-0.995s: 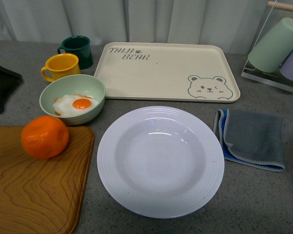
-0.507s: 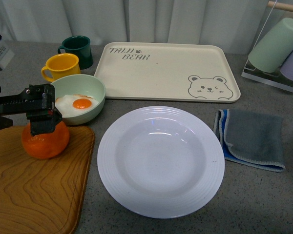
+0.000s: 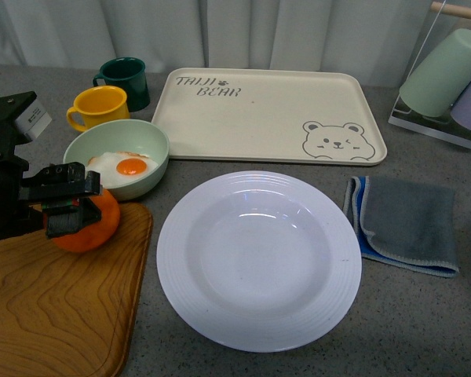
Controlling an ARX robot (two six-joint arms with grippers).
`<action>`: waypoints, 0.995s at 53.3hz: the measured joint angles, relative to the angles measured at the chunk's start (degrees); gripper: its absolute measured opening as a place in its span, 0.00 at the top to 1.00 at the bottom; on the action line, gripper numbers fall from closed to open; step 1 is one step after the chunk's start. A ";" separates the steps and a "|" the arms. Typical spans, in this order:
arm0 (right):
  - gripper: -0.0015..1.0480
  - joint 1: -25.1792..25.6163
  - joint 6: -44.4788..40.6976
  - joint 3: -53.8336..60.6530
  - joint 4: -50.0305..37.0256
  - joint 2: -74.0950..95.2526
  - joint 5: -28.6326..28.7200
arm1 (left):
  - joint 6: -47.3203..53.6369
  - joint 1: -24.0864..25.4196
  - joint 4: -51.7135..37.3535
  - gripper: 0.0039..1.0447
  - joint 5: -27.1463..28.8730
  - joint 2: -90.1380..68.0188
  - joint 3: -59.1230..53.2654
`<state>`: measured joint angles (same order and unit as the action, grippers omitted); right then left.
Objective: Place orange and plate with both arms
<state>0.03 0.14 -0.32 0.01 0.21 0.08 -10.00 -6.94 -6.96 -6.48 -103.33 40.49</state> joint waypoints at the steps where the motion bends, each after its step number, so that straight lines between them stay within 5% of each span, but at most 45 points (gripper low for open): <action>1: 0.09 0.00 0.00 0.00 0.00 0.00 0.00 | 0.00 -0.24 0.39 0.47 -0.35 0.76 -0.17; 13: 0.09 0.00 0.00 0.00 0.00 0.00 0.00 | -2.40 -10.43 1.49 0.47 -1.33 11.87 -2.51; 26: 0.09 0.00 0.00 0.00 0.00 0.00 0.00 | -6.67 -24.98 -3.78 0.48 2.78 1.95 2.03; 48: 0.09 0.00 0.00 0.00 0.00 0.00 0.00 | -6.64 -27.58 -6.14 0.48 5.29 -9.46 8.44; 53: 0.09 0.00 0.00 0.00 0.00 0.00 0.00 | -6.86 -27.52 -6.60 0.37 5.44 -10.27 8.76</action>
<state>0.03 0.14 -0.32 0.01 0.21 0.08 -16.86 -34.46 -13.56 -1.04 -113.60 49.25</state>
